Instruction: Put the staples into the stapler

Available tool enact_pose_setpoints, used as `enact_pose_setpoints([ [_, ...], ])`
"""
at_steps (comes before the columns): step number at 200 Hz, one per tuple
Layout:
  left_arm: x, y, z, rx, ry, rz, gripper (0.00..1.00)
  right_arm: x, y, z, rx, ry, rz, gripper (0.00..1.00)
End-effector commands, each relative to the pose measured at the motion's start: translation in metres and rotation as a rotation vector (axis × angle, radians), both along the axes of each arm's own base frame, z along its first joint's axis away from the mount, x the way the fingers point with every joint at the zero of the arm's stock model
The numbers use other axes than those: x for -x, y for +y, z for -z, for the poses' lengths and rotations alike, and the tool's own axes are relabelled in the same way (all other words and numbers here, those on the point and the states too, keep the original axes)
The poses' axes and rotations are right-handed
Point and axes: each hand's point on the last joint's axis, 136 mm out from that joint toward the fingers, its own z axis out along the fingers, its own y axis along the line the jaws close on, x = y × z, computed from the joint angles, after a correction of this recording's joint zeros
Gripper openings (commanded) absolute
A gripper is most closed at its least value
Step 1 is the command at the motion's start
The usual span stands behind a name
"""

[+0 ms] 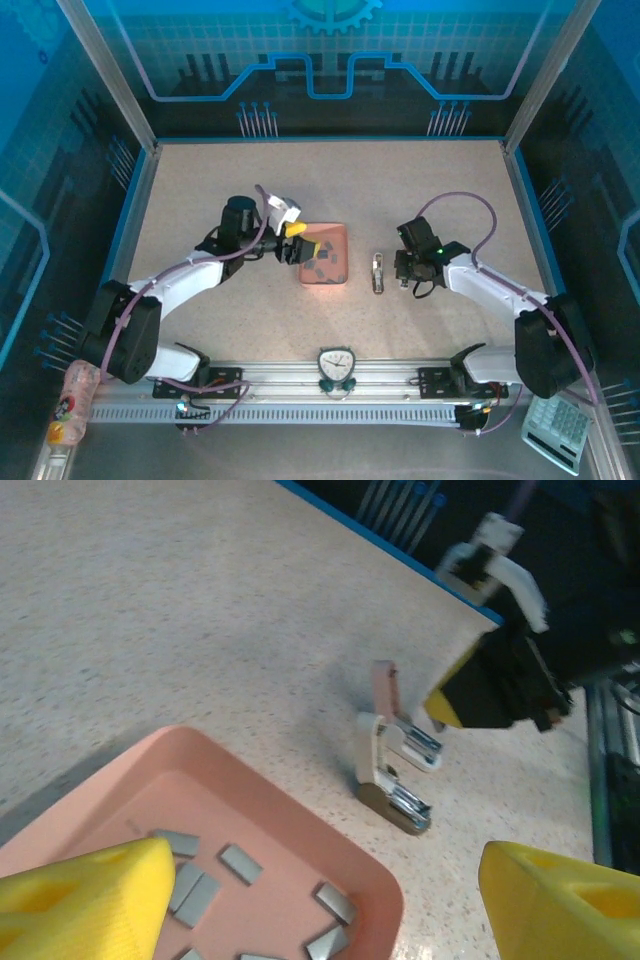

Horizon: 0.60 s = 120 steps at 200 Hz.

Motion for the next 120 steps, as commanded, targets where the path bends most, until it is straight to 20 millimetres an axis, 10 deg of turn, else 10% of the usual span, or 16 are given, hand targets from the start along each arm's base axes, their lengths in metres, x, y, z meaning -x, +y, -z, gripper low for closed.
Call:
enact_pose_setpoints([
  [1,0.032,-0.019,-0.004,-0.002,-0.09,0.222,0.8,0.001,-0.002,0.005,0.002,0.007,0.001,0.16],
  [31,0.056,-0.027,-0.002,-0.008,-0.148,0.336,0.79,0.003,-0.001,0.004,-0.006,0.004,-0.009,0.16],
  [120,0.046,-0.025,0.016,-0.146,-0.145,0.27,0.78,0.001,0.001,0.002,0.024,-0.009,-0.026,0.15],
])
